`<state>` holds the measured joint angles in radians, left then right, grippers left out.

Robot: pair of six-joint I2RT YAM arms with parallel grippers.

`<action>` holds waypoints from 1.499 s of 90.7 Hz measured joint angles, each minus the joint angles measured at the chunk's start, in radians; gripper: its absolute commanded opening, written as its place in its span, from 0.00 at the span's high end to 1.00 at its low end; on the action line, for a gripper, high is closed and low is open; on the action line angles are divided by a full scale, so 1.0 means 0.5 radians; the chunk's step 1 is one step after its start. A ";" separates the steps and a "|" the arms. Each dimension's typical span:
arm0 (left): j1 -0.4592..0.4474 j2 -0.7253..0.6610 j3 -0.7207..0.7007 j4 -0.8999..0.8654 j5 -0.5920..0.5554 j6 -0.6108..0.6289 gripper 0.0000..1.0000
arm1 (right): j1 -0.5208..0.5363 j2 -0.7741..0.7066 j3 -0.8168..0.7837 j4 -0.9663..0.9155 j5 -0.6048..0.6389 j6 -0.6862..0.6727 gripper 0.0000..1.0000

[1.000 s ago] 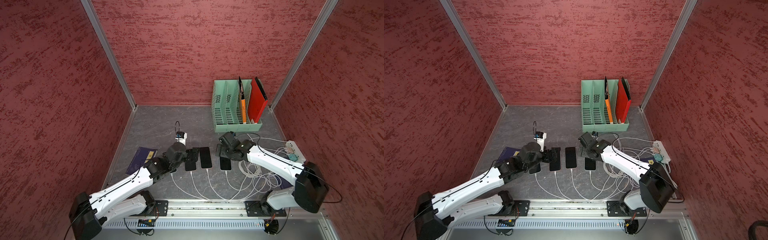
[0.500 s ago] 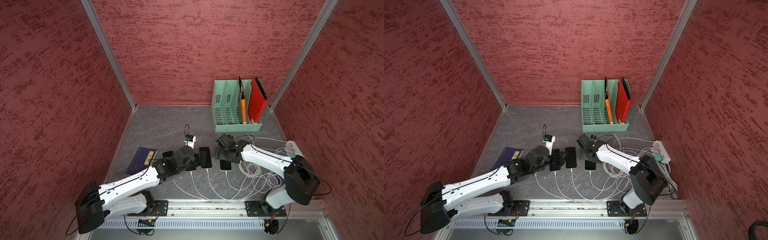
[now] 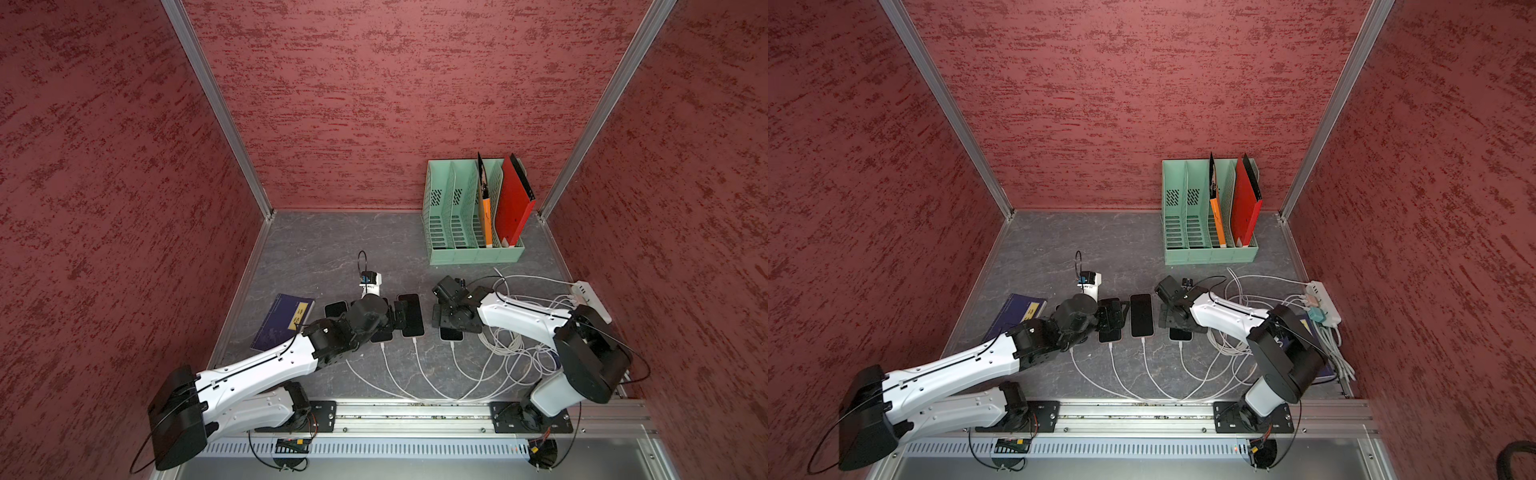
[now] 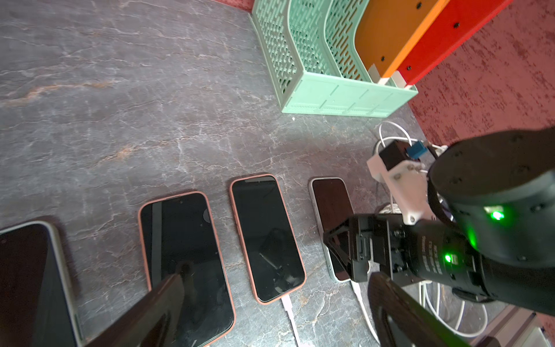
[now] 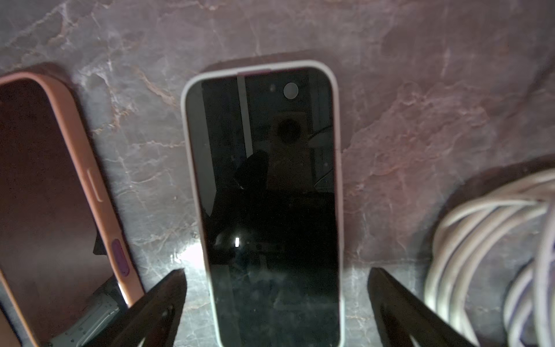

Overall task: Unplug the charging cable from the phone
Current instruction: Pick up the phone at the center of the board.

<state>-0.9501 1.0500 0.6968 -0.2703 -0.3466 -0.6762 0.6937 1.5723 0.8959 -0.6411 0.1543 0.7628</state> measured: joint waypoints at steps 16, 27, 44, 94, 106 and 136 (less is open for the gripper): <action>0.017 -0.011 0.000 -0.005 -0.005 -0.021 0.00 | -0.050 -0.006 0.018 0.020 -0.076 -0.092 0.02; 0.017 -0.011 0.000 -0.005 -0.005 -0.024 0.00 | -0.082 -0.006 0.018 0.026 -0.129 -0.140 0.02; 0.017 -0.011 -0.001 -0.005 0.002 -0.024 0.00 | -0.100 0.041 0.033 0.035 -0.184 -0.212 0.02; -0.008 -0.011 -0.060 0.010 0.053 0.000 0.00 | -0.100 0.218 0.117 0.021 -0.214 -0.285 0.09; -0.008 -0.031 -0.084 0.014 0.045 0.000 0.00 | -0.100 0.222 0.121 0.015 -0.214 -0.284 0.10; -0.008 -0.034 -0.096 0.008 0.027 -0.002 0.00 | -0.099 0.274 0.179 -0.053 -0.197 -0.253 0.12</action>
<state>-0.9543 1.0328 0.6487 -0.2665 -0.3332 -0.6773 0.6441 1.7092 0.9852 -0.6674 0.0559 0.6365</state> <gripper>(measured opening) 0.996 0.880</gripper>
